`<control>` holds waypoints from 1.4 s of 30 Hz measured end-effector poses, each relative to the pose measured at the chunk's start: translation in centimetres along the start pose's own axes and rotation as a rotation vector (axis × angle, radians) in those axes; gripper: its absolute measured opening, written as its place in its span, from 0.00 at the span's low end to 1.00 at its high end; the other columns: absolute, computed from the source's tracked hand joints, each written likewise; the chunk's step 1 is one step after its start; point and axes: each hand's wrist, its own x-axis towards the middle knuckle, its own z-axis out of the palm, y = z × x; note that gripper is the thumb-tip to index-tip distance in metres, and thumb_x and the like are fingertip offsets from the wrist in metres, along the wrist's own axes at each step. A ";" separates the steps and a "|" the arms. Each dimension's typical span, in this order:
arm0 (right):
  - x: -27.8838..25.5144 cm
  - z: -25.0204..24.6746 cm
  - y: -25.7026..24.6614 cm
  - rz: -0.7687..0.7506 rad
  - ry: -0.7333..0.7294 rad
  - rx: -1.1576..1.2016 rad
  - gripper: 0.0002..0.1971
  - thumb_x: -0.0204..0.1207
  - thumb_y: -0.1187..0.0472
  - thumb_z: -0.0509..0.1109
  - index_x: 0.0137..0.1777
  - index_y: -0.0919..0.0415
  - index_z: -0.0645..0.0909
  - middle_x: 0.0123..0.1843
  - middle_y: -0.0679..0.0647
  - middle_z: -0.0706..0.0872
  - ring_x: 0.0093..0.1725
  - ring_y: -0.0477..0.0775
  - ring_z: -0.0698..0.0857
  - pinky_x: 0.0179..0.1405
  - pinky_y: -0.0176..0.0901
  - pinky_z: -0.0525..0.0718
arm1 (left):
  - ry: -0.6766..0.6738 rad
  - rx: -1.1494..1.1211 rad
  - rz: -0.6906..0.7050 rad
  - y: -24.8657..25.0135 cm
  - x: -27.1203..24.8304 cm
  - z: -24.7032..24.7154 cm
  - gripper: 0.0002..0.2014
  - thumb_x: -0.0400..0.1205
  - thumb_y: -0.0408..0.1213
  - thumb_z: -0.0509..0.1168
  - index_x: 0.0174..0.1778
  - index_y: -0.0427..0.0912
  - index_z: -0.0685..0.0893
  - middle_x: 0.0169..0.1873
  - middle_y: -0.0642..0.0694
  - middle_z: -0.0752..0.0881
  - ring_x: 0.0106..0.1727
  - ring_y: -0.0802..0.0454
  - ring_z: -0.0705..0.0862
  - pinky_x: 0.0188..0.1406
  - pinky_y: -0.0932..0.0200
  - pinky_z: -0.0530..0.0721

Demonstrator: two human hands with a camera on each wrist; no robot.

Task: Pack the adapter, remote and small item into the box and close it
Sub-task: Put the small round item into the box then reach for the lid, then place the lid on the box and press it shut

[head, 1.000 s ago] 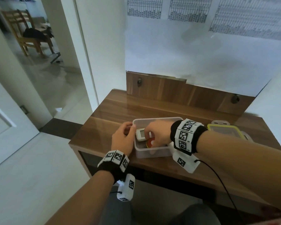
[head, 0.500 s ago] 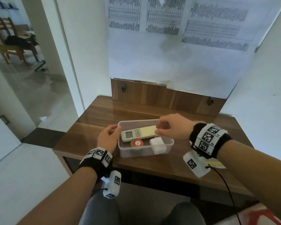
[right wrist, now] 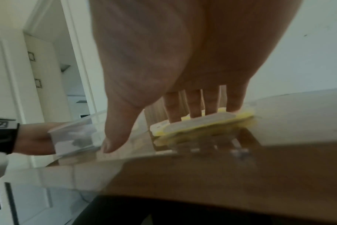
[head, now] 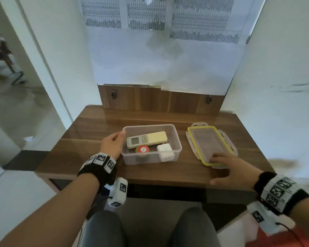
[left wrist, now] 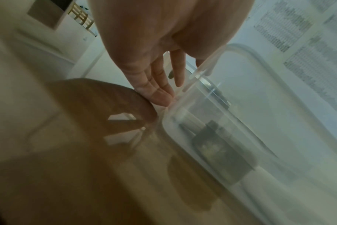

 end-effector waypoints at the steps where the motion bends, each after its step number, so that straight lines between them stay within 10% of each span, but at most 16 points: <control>1: -0.3 0.5 0.3 -0.007 0.000 -0.011 0.56 0.50 0.20 0.70 0.80 0.42 0.66 0.84 0.39 0.60 0.80 0.47 0.65 0.80 0.45 0.64 | -0.015 0.009 -0.005 0.1 0.1 0.2 0.25 0.86 0.55 0.62 0.73 0.44 0.84 0.69 0.43 0.86 0.66 0.45 0.84 0.62 0.54 0.76; 11: -2.3 3.4 2.3 -0.220 0.306 -0.067 0.14 0.66 0.46 0.78 0.52 0.40 0.86 0.57 0.37 0.82 0.58 0.46 0.81 0.58 0.50 0.83 | 0.000 -0.050 -0.105 -0.3 0.6 1.1 0.27 0.82 0.59 0.65 0.70 0.44 0.85 0.66 0.41 0.87 0.61 0.44 0.84 0.67 0.47 0.79; 18: -2.6 -3.7 1.9 -0.220 0.692 0.075 0.08 0.75 0.60 0.74 0.53 0.54 0.90 0.49 0.52 0.93 0.47 0.57 0.91 0.49 0.46 0.84 | -0.125 -0.277 -0.212 0.6 2.0 0.4 0.18 0.81 0.49 0.70 0.61 0.42 0.88 0.51 0.40 0.92 0.49 0.43 0.90 0.45 0.49 0.88; 27: 0.0 -13.1 -5.0 -0.219 0.953 0.838 0.04 0.79 0.63 0.69 0.44 0.54 0.80 0.36 0.55 0.90 0.34 0.57 0.89 0.30 0.44 0.83 | 0.123 -0.252 0.041 2.7 3.7 -2.9 0.07 0.78 0.38 0.73 0.41 0.58 0.88 0.55 0.43 0.91 0.60 0.44 0.89 0.65 0.41 0.85; 32: 3.8 -12.1 -9.9 -0.221 0.564 1.538 0.06 0.80 0.63 0.70 0.41 0.58 0.81 0.34 0.56 0.90 0.30 0.51 0.88 0.23 0.38 0.82 | -0.030 -0.486 0.052 6.8 2.5 -3.3 0.15 0.86 0.38 0.67 0.67 0.40 0.84 0.52 0.43 0.90 0.54 0.44 0.90 0.56 0.47 0.88; 35: 6.3 -9.7 -11.6 -0.146 0.327 1.661 0.03 0.81 0.62 0.69 0.49 0.60 0.83 0.35 0.54 0.90 0.30 0.48 0.88 0.24 0.36 0.82 | -0.151 -0.514 -0.003 7.7 0.7 -3.2 0.14 0.87 0.47 0.63 0.61 0.42 0.86 0.47 0.42 0.92 0.41 0.47 0.93 0.40 0.49 0.91; 39: 8.0 -6.4 -13.5 0.000 0.119 1.685 0.08 0.84 0.62 0.65 0.56 0.64 0.82 0.37 0.57 0.91 0.30 0.49 0.89 0.24 0.37 0.85 | -0.109 -0.424 0.042 5.7 0.0 -3.5 0.12 0.86 0.42 0.67 0.56 0.39 0.90 0.42 0.39 0.91 0.34 0.47 0.89 0.41 0.46 0.89; 42: 8.3 -4.9 -12.9 0.025 0.284 1.224 0.15 0.82 0.57 0.68 0.56 0.70 0.86 0.40 0.60 0.89 0.31 0.51 0.85 0.28 0.36 0.84 | -0.039 -0.357 0.022 4.0 -0.3 -3.3 0.13 0.84 0.39 0.69 0.62 0.39 0.90 0.46 0.40 0.92 0.38 0.48 0.90 0.42 0.47 0.90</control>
